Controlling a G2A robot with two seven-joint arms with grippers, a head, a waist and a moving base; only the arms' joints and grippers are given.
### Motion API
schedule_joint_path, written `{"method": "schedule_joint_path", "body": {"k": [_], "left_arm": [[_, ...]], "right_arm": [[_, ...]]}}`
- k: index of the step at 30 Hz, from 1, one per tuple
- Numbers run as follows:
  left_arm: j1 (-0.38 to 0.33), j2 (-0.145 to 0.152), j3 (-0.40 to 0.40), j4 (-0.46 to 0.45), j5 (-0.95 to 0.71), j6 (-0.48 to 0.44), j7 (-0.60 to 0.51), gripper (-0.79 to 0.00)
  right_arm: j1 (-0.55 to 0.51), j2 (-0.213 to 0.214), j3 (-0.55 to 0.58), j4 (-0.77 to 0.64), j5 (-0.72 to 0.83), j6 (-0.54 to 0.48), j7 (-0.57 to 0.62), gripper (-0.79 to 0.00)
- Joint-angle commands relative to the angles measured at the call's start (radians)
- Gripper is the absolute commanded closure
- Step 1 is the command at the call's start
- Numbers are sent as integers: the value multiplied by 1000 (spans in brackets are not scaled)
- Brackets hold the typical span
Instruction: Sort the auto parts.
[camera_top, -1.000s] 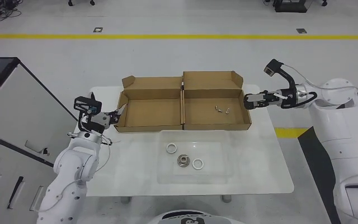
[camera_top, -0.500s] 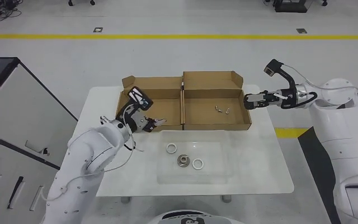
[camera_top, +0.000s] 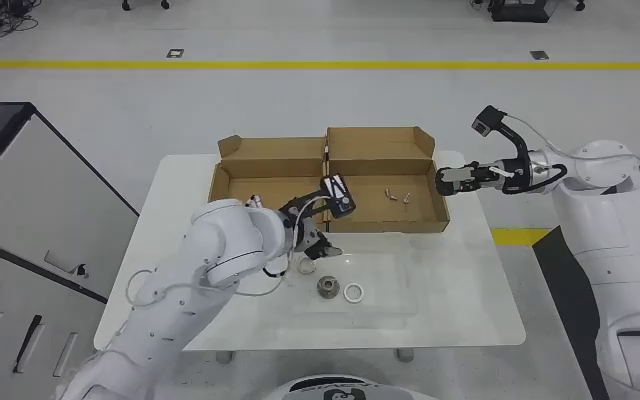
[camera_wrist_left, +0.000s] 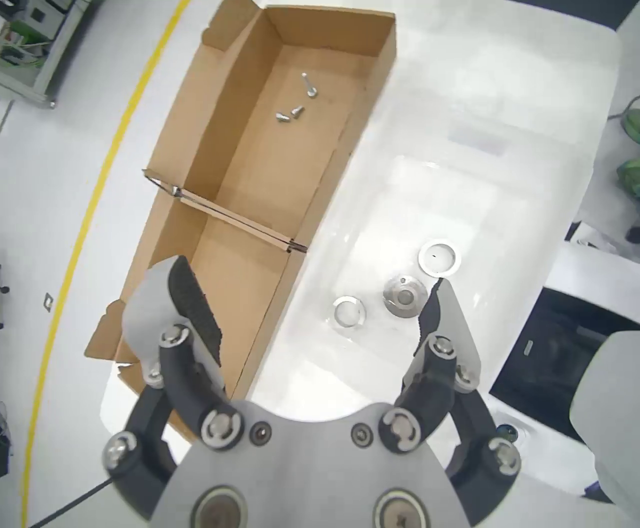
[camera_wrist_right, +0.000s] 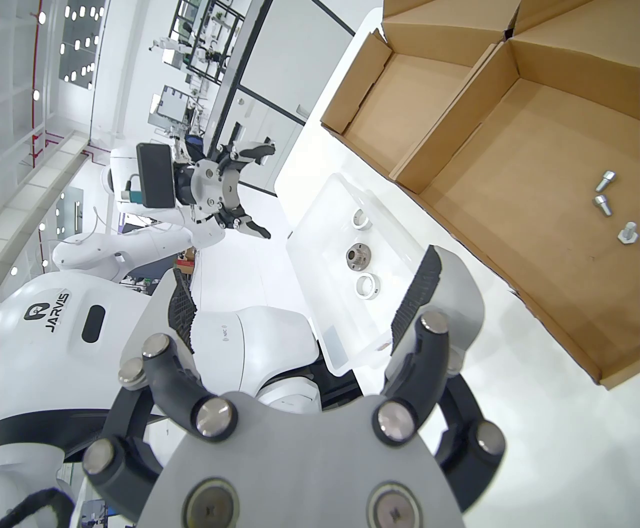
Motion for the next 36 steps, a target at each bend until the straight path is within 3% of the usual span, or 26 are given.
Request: {"method": "schedule_joint_path", "body": {"k": [1,8,19,36], "left_arm": [[-38,-9,54,37,-10,11,-22,-785],[-130,-42,182,143,-71,66,-51,-785],[-209,-88,330,280,-119,103,-55,-785],[-264,-140,446,401,-213,124,-68,-785]], "right_arm": [[0,0,0,0,0,0,0,-785],[0,0,0,0,0,0,0,-785],[0,0,0,0,0,0,0,-785],[0,0,0,0,0,0,0,-785]]}}
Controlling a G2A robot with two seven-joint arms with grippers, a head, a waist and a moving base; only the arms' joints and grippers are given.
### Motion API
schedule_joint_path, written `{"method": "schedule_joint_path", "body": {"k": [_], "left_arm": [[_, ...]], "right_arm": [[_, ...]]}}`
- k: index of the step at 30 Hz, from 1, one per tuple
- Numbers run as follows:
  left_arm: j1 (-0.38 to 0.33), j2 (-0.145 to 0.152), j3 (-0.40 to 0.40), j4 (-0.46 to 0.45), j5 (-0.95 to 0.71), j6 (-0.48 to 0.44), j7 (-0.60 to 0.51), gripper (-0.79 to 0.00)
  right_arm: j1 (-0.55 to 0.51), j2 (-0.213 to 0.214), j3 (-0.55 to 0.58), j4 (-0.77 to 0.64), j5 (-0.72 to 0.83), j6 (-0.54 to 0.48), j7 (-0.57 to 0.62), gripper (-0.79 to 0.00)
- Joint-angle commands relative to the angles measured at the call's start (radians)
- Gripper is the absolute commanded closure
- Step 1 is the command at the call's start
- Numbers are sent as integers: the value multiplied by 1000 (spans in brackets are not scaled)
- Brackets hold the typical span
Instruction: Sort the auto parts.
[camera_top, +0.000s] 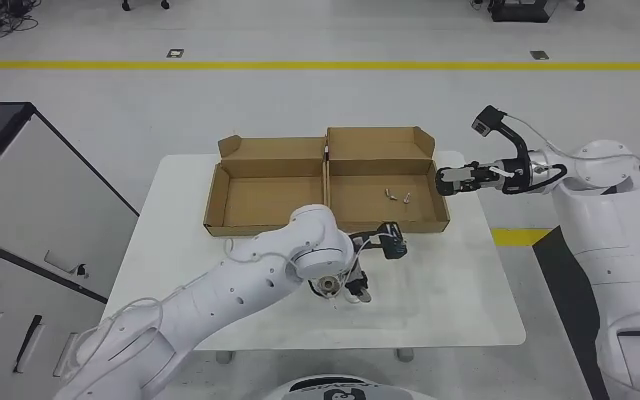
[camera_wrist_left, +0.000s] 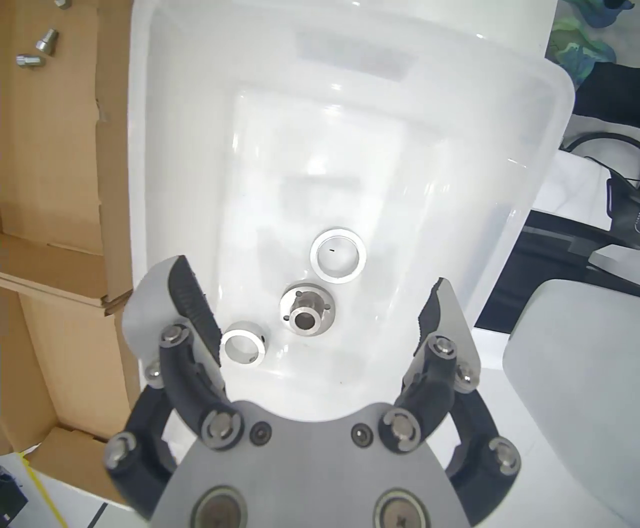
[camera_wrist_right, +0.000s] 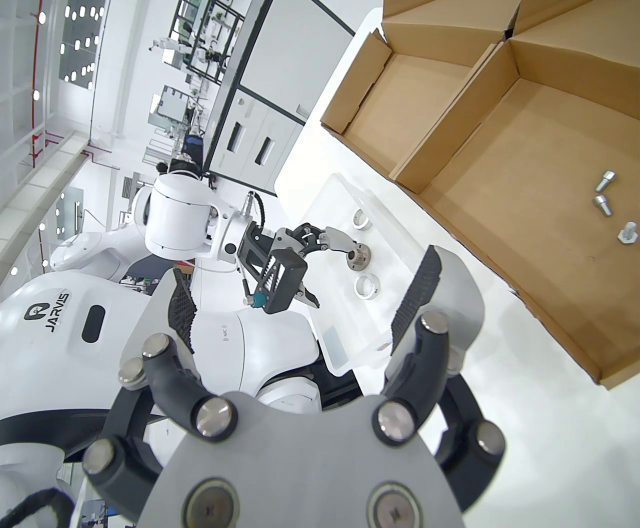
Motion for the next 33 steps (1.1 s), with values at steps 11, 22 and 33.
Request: {"method": "schedule_joint_path", "body": {"k": [11,22,33], "left_arm": [[-9,-5,11,12,14,1,9,-785],[-54,-22,69,61,-11,-60,-83,-785],[-175,-80,172,193,-102,-59,-83,-785]], "right_arm": [[0,0,0,0,0,0,0,-785],[0,0,0,0,0,0,0,-785],[0,0,0,0,0,0,0,-785]]}}
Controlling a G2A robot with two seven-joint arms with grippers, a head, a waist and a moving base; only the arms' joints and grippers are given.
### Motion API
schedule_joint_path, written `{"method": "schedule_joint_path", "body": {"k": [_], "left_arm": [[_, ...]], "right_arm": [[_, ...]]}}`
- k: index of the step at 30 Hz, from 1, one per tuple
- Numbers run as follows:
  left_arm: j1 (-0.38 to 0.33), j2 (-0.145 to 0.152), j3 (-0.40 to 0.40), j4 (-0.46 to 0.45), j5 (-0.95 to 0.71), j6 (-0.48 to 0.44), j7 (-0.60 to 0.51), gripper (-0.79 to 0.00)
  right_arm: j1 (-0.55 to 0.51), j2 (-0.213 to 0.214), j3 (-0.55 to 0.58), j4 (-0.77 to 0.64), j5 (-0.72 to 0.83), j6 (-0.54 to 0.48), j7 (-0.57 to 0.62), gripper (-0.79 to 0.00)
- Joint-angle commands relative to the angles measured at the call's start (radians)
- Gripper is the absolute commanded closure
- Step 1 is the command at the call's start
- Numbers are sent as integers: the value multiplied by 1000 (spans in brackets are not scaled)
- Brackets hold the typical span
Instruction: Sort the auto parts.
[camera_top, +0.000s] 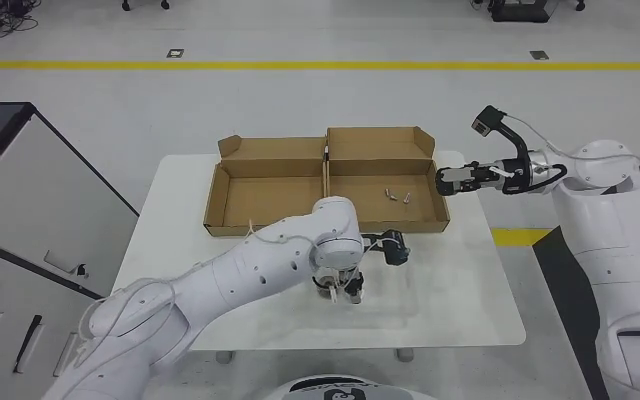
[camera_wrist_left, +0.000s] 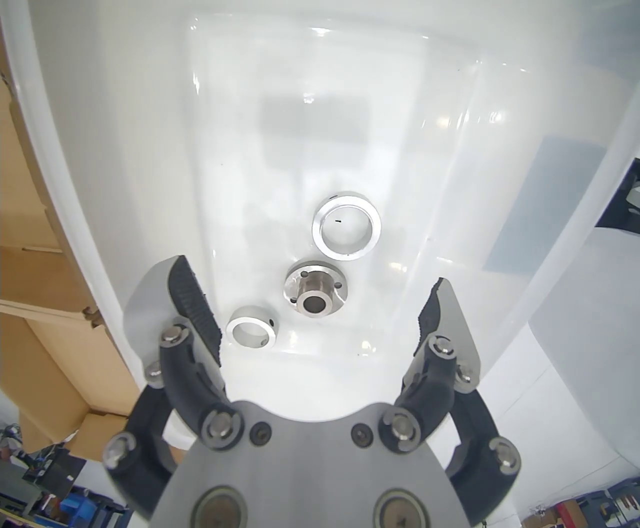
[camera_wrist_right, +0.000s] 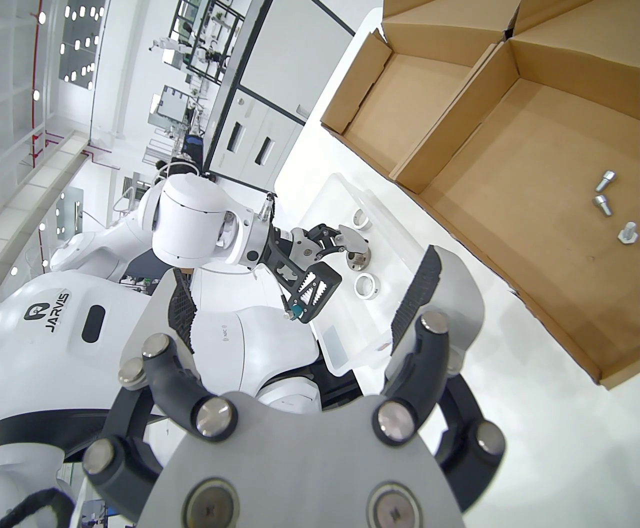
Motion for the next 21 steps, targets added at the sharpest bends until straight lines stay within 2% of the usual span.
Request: {"method": "schedule_joint_path", "body": {"k": [1,2,3,5,7,9,16,21], "left_arm": [[-8,-10,13,20,-4,-8,9,-785],[-10,-13,18,27,-4,-10,11,-696],[-13,-19,24,38,-4,-14,15,-659],[-17,-27,36,54,0,-14,15,-502],[-18,-34,45,65,2,-17,18,-471],[-18,-39,51,75,4,-18,20,-385],[-20,-53,79,97,4,-21,21,-372],[-24,-61,92,115,-3,-27,27,-326]], "right_arm": [[0,0,0,0,0,0,0,-785],[0,0,0,0,0,0,0,-785],[0,0,0,0,0,0,0,-785],[0,0,0,0,0,0,0,-785],[0,0,0,0,0,0,0,-785],[0,0,0,0,0,0,0,-785],[0,0,0,0,0,0,0,-785],[0,0,0,0,0,0,0,-785]]}}
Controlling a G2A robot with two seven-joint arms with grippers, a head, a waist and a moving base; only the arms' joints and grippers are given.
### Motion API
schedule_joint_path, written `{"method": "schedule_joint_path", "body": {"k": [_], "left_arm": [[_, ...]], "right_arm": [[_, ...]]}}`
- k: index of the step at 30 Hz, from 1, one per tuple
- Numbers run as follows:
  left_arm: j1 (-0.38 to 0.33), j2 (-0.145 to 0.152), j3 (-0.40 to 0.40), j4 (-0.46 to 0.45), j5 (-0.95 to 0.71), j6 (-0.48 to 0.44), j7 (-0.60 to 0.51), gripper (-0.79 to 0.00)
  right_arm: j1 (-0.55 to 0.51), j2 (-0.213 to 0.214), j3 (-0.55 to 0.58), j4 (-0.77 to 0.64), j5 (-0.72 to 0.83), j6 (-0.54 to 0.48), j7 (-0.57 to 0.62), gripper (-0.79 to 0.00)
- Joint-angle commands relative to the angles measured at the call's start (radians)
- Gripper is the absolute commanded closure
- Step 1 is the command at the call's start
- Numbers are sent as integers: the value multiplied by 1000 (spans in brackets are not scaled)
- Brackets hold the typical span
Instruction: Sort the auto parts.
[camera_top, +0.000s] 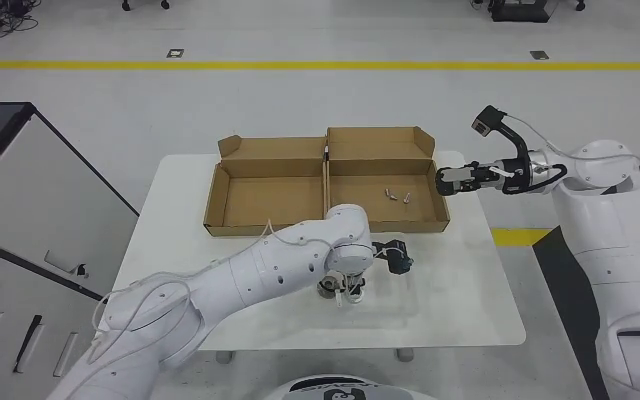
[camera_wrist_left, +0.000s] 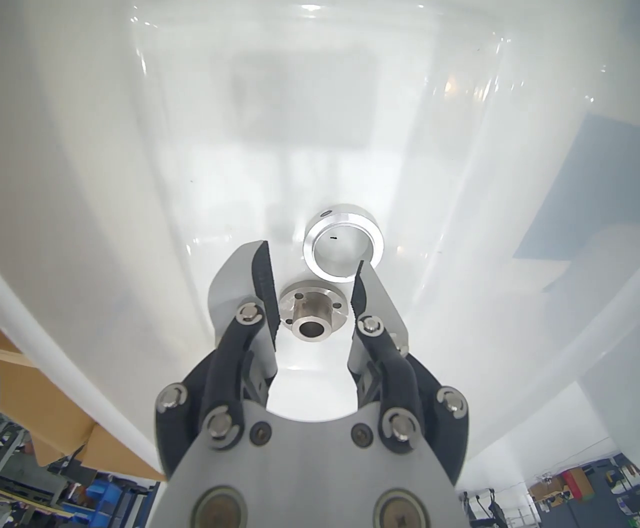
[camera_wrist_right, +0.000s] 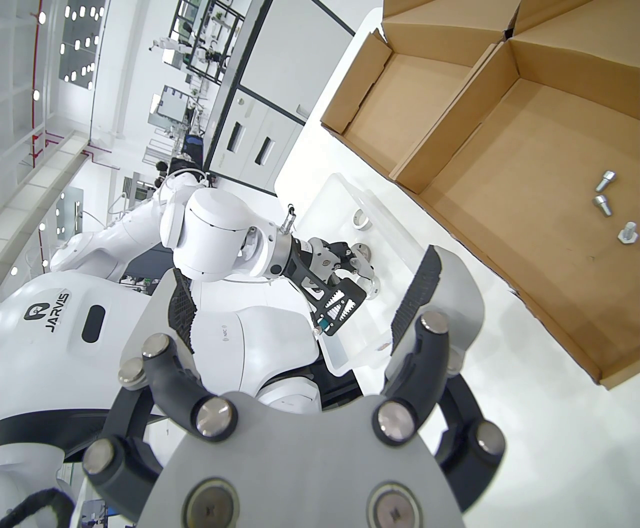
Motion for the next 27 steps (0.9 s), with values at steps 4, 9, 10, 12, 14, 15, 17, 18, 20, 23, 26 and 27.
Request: {"method": "schedule_joint_path", "body": {"k": [4,9,10,12,14,15,17,18,20,23,26,27], "left_arm": [[-2,-8,10,15,-2,-5,5,-320],[-7,-17,25,34,-10,-4,4,-314],[-8,-18,27,36,-12,-5,5,-311],[-10,-22,33,42,-17,-7,7,-308],[-12,-24,39,46,-20,-9,9,-308],[-13,-26,41,49,-21,-10,10,-308],[-15,-28,44,57,-22,-12,12,-317],[-16,-30,45,62,-22,-13,13,-320],[-17,-32,46,69,-22,-15,15,-326],[-19,-35,48,78,-21,-17,17,-311],[-20,-38,48,85,-21,-20,20,-305],[-20,-38,48,87,-21,-20,20,-302]], "right_arm": [[0,0,0,0,0,0,0,-785],[0,0,0,0,0,0,0,-785],[0,0,0,0,0,0,0,-785],[0,0,0,0,0,0,0,-785],[0,0,0,0,0,0,0,-785],[0,0,0,0,0,0,0,-785],[0,0,0,0,0,0,0,-785],[0,0,0,0,0,0,0,-785],[0,0,0,0,0,0,0,-785],[0,0,0,0,0,0,0,-785],[0,0,0,0,0,0,0,-785],[0,0,0,0,0,0,0,-785]]}}
